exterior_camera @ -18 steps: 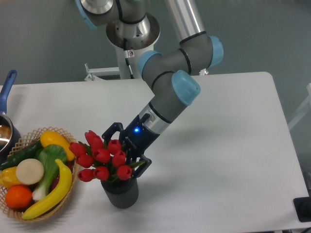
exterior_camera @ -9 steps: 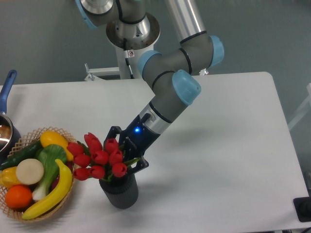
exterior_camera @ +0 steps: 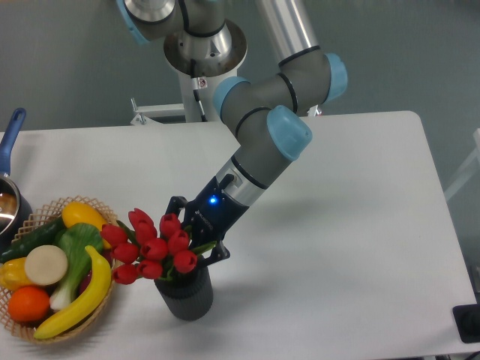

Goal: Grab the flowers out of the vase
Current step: 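Close the gripper around the tulip stems just above the vase rim, then lift the gripped tulip bunch up and out of the black vase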

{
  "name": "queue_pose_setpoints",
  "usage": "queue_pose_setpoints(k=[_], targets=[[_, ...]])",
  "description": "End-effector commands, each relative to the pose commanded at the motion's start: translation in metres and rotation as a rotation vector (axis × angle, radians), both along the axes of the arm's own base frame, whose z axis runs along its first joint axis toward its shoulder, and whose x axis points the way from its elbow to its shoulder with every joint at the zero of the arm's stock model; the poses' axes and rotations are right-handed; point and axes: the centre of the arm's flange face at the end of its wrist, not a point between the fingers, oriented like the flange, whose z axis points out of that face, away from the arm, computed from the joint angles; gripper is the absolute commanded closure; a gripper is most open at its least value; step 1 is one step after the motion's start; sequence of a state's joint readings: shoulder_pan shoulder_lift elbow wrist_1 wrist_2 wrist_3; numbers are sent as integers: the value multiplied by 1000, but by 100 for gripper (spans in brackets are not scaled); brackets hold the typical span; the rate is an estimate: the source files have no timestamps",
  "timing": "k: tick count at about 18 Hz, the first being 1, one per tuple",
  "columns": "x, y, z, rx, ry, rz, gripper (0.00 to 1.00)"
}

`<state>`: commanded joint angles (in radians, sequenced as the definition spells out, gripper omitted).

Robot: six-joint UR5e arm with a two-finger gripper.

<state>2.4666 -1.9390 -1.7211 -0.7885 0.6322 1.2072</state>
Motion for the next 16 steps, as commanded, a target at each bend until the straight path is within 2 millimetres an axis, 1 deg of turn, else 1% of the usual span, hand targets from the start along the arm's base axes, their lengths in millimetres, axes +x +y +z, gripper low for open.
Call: queue_pose_setpoints(k=[5,6,11,13,16], targets=[[-9,-7,10,25,-46,31,55],[-8,-8,16,33,-45,34,55],[-17,-20,37,74,-80,67,55],[-16,-20,47,81,-89,77,55],[-21,-17,67,81,-112,110,55]])
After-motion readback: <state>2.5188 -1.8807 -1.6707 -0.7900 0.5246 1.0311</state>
